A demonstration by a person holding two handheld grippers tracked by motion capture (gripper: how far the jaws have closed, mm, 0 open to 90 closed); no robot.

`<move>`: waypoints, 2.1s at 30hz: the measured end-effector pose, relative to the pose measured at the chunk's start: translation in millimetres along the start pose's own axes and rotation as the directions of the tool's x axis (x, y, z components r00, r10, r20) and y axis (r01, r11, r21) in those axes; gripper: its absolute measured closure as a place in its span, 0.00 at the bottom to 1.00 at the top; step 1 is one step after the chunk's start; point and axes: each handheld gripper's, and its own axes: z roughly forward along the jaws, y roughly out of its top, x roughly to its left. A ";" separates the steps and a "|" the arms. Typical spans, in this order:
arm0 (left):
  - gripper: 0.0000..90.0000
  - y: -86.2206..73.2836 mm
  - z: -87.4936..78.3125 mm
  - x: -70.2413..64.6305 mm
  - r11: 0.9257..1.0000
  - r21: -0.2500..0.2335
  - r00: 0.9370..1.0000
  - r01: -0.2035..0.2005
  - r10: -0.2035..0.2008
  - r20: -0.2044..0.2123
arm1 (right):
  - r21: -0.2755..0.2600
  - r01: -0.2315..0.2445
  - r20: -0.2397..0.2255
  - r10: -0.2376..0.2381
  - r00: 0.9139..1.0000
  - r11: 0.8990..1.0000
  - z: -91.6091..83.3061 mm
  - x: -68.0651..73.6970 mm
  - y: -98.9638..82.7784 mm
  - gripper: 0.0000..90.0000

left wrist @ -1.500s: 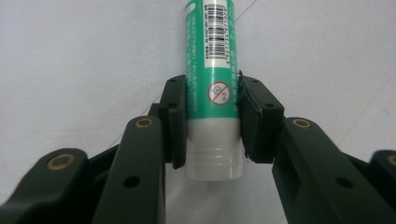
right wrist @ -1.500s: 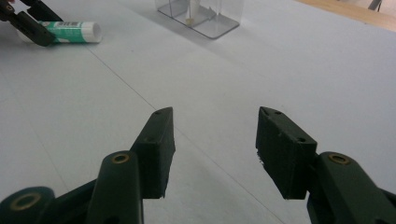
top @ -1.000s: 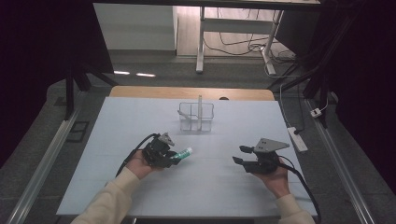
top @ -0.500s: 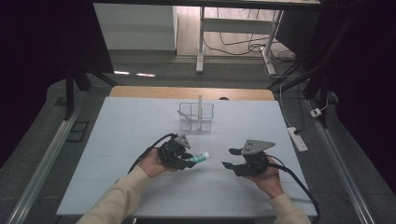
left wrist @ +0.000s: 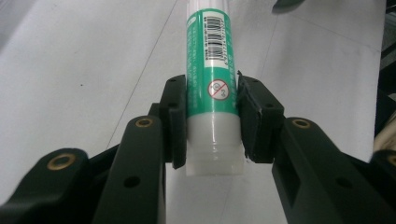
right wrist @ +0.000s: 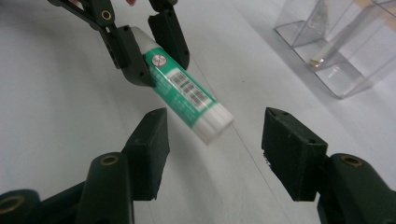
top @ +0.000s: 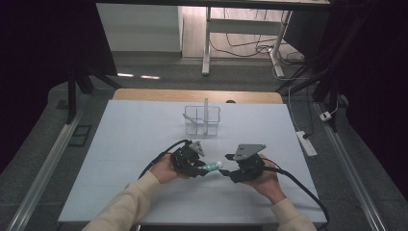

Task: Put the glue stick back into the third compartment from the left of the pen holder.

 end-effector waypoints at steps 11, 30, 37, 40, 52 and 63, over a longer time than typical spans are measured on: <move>0.73 3.1 3.2 -2.7 1.000 0.013 1.000 -0.020 0.020 0.016 | 0.081 0.092 -0.048 -0.088 0.995 0.992 16.9 5.4 9.0 0.47; 0.68 2.8 -6.0 -2.0 0.997 -0.077 0.998 -0.012 0.016 0.058 | 0.141 0.289 -0.133 -0.271 0.953 0.947 31.2 20.5 9.5 0.72; 0.47 -3.4 -21.1 2.4 0.980 -0.193 0.999 0.038 -0.042 -0.019 | 0.108 0.232 -0.083 -0.224 0.971 0.967 28.2 14.5 7.2 0.73; 0.39 -7.6 -24.6 4.9 0.973 -0.222 0.997 0.063 -0.072 -0.033 | 0.085 0.196 -0.055 -0.192 0.980 0.977 26.7 12.3 6.9 0.73; 0.31 -22.1 -31.5 13.3 0.944 -0.307 0.987 0.121 -0.148 -0.065 | -0.009 0.073 -0.002 -0.073 0.997 0.997 19.4 1.6 2.2 0.73; 0.33 -15.8 -21.1 11.7 0.928 -0.349 0.987 0.134 -0.158 -0.039 | -0.064 0.032 0.002 -0.032 0.999 0.997 20.8 3.8 2.8 0.73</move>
